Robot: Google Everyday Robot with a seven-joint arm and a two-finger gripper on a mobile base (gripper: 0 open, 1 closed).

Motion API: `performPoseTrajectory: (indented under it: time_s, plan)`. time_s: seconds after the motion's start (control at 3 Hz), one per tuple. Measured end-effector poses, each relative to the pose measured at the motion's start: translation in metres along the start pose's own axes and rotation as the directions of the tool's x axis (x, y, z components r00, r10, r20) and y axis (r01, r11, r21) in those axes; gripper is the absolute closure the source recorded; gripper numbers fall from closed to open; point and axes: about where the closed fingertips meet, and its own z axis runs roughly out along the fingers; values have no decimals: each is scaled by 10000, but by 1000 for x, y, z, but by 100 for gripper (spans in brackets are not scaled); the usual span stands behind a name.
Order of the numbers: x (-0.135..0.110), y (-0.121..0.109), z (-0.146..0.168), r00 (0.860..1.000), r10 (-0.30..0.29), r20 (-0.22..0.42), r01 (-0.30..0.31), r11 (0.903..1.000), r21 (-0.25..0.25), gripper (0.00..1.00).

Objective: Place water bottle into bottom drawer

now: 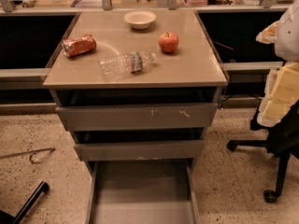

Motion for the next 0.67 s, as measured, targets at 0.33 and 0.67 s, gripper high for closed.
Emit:
performPoseTrajectory:
  time_s: [0.33,0.67]
  plan:
    - [0,0,0,10000,0,0,0,10000,0,0]
    - [-23,-16,14,9978,-474,471,465,9987,188,0]
